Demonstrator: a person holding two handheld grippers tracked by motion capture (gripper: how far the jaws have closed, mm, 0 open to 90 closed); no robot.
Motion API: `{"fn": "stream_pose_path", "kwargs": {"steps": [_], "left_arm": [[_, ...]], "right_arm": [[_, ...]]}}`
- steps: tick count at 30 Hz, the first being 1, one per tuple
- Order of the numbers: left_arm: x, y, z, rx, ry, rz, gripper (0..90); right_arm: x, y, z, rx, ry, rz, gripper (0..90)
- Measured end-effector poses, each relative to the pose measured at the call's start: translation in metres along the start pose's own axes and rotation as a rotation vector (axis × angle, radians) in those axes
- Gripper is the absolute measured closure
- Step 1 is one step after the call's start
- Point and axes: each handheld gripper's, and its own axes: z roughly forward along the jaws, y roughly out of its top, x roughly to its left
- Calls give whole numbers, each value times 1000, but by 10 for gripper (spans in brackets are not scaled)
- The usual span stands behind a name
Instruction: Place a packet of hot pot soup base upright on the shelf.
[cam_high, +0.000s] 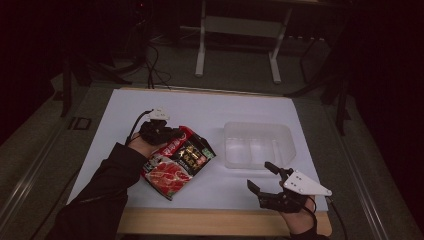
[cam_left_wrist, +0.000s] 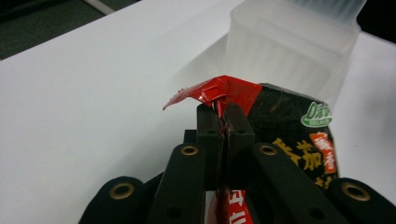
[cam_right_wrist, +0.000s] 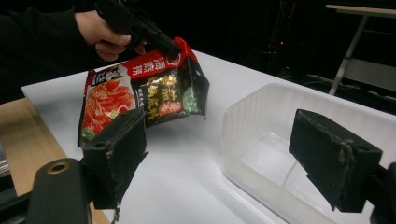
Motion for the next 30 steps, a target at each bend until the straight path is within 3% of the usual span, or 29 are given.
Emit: {"fn": "stream_pose_path", "kwargs": {"steps": [6, 7, 9, 17, 26, 30], "left_arm": [[-9, 0, -13, -42, 6, 5, 882], [-10, 0, -16, -45, -8, 8, 882], [-13, 1, -22, -58, 10, 18, 882], [-24, 4, -44, -137, -54, 21, 880], [-38, 11, -58, -222, -94, 94, 883], [-39, 15, -66, -278, -96, 100, 884]], "right_arm": [[3, 2, -1, -5, 11, -8, 223], [4, 3, -1, -10, 9, -12, 223], [5, 5, -2, -11, 18, -15, 233], [13, 13, -5, -23, 37, -5, 256], [15, 27, -6, -40, 26, -29, 292], [13, 37, -5, -60, 25, -29, 292]]}}
